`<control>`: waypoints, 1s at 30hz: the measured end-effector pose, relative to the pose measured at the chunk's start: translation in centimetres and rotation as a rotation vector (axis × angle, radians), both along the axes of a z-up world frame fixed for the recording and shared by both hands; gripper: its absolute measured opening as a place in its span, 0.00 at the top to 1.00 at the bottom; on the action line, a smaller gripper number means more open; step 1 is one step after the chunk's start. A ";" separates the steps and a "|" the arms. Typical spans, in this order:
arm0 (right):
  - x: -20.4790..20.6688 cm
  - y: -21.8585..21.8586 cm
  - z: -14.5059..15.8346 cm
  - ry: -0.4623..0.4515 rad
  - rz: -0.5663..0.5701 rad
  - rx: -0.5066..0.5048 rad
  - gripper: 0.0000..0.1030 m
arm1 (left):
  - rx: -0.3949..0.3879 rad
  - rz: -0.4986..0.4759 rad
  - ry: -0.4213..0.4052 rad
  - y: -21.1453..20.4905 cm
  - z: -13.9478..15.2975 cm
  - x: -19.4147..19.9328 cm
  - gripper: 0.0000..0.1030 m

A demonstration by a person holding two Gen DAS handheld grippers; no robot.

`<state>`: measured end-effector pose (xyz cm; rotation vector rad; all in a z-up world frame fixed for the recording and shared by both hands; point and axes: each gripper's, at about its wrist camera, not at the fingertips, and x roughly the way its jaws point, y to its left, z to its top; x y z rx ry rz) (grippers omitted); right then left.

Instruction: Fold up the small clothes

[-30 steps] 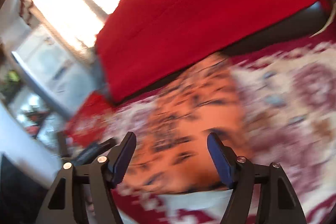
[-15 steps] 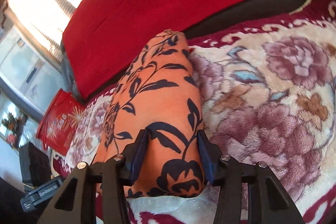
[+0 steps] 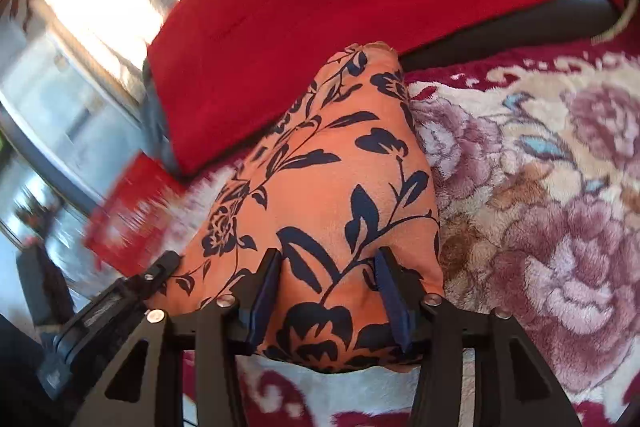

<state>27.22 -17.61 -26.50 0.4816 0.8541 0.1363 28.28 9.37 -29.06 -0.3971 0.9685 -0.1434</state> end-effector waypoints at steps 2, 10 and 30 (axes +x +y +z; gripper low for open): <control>0.1 0.9 0.4 0.000 0.022 -0.087 0.43 | -0.012 0.013 0.062 0.2 -1.5 0.6 0.86; 0.6 -1.9 5.4 -0.109 -0.036 -0.093 0.45 | 0.085 0.071 -0.097 1.1 2.2 -1.7 0.84; 0.4 0.3 2.8 -0.040 0.247 -0.200 0.68 | 0.339 -0.001 -0.097 -3.4 2.0 -1.4 0.73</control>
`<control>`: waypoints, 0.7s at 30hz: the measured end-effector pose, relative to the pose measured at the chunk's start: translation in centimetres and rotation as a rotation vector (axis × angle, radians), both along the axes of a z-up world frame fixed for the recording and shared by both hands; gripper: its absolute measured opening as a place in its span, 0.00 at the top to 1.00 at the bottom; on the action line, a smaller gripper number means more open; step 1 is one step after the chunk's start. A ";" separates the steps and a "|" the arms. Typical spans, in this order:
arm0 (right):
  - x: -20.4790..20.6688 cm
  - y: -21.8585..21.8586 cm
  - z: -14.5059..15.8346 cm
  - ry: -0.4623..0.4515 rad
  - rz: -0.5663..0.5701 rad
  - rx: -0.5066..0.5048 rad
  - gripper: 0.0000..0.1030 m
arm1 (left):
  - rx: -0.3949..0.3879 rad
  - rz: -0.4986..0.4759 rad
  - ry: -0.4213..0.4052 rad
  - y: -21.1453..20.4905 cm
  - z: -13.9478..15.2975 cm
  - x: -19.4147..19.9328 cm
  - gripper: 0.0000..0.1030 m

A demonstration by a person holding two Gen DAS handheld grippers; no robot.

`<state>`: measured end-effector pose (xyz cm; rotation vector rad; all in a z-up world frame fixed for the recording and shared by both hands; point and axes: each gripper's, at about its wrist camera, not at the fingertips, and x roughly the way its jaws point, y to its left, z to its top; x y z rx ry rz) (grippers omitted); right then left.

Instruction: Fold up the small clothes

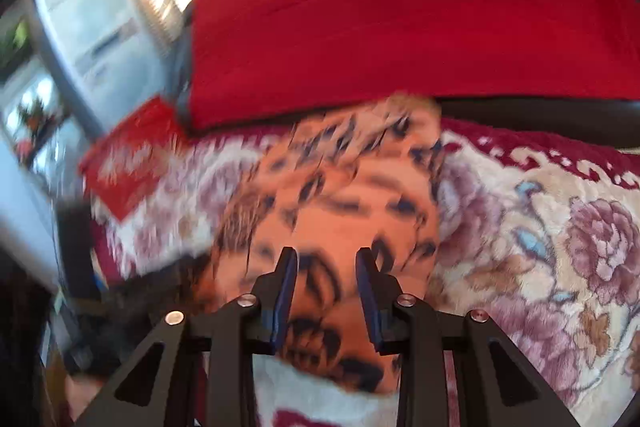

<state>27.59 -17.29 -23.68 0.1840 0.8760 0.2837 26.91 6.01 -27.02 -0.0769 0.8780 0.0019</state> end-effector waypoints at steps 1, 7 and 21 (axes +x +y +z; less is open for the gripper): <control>-0.1 0.4 -1.0 0.026 0.015 -0.032 0.67 | 0.014 -0.006 0.005 -0.3 -0.2 0.1 0.73; -1.2 -0.1 -2.7 0.001 0.043 -0.035 0.67 | 0.069 -0.018 -0.001 -1.2 -0.9 0.6 0.73; -1.1 -1.2 -2.5 -0.006 0.055 0.032 0.65 | 0.124 0.002 -0.010 -1.5 -1.0 0.5 0.63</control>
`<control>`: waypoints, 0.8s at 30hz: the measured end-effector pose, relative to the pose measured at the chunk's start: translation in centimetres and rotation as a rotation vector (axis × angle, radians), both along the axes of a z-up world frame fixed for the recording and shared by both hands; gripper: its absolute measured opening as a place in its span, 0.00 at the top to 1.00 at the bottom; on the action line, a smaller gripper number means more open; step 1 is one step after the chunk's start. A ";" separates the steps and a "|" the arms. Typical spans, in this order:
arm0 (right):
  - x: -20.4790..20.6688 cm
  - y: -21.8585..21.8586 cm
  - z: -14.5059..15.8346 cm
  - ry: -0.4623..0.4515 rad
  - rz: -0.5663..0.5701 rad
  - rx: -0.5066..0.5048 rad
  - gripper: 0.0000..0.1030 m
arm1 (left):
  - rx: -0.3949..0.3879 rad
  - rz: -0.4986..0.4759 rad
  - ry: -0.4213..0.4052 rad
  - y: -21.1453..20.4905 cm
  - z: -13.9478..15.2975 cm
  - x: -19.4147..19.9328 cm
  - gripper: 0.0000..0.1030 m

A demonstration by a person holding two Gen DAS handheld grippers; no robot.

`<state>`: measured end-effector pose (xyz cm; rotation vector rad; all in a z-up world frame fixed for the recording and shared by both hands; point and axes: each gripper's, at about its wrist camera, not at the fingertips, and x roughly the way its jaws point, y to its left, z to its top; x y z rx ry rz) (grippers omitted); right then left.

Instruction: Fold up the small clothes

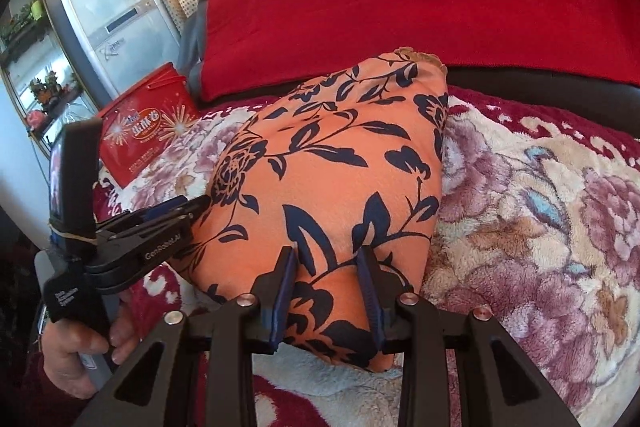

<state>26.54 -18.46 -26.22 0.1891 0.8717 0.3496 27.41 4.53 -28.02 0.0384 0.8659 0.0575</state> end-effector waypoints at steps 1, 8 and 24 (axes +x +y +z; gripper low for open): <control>-0.1 -0.2 0.1 0.003 0.000 0.010 0.62 | 0.002 0.003 0.001 0.1 0.0 0.0 0.59; 0.1 -4.0 1.4 0.004 -0.072 0.223 0.28 | -0.276 0.054 0.012 5.0 1.2 1.0 0.21; 6.0 -8.8 -4.5 0.237 -0.209 0.603 0.18 | -0.712 0.066 0.262 8.2 -4.2 5.6 0.12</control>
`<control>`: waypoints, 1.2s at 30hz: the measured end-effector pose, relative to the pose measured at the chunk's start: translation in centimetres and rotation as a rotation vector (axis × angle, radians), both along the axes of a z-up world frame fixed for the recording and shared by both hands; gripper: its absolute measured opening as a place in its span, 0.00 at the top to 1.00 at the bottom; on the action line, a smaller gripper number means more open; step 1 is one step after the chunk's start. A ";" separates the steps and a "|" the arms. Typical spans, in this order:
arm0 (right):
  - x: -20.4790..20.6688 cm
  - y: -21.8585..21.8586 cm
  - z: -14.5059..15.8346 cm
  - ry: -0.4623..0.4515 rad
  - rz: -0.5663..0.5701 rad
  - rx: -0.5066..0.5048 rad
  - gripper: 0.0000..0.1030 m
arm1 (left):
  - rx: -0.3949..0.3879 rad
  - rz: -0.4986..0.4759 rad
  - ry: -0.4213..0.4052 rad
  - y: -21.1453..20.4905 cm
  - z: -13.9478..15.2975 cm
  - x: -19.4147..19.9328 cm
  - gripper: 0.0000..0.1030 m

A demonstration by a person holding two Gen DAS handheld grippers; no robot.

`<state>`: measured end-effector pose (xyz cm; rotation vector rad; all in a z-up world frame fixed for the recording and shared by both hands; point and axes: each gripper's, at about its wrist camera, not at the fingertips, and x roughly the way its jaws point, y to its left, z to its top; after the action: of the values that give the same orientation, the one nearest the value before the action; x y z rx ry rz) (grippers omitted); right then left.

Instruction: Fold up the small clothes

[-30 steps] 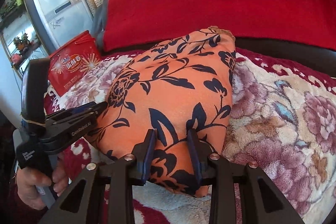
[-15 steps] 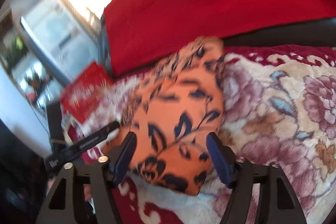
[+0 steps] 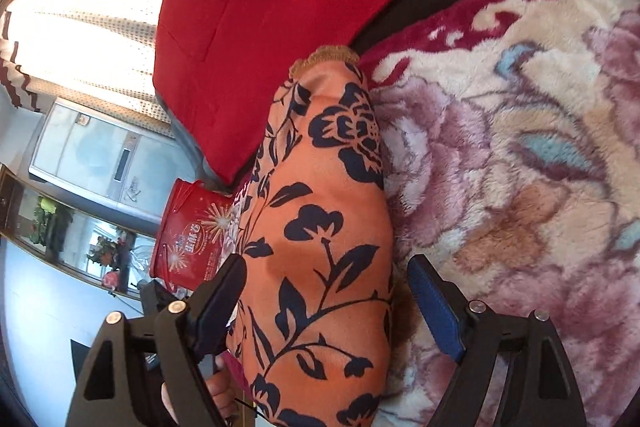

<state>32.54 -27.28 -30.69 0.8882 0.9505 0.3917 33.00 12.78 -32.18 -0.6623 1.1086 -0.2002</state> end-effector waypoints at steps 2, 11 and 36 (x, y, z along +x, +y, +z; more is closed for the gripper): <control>0.4 0.2 -0.7 0.016 0.012 0.012 0.18 | -0.030 -0.003 0.020 0.4 -0.6 0.8 0.08; 1.8 1.7 -1.8 0.024 0.073 0.025 0.17 | -0.212 -0.111 0.047 -0.5 -1.4 3.3 0.05; 2.3 5.0 0.8 -0.120 0.076 -0.119 0.45 | -0.118 -0.234 -0.135 -8.1 3.2 4.1 0.62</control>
<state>34.85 -22.28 -29.85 0.7145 0.8896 0.4438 37.09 4.72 -28.95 -0.6137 1.0488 -0.5070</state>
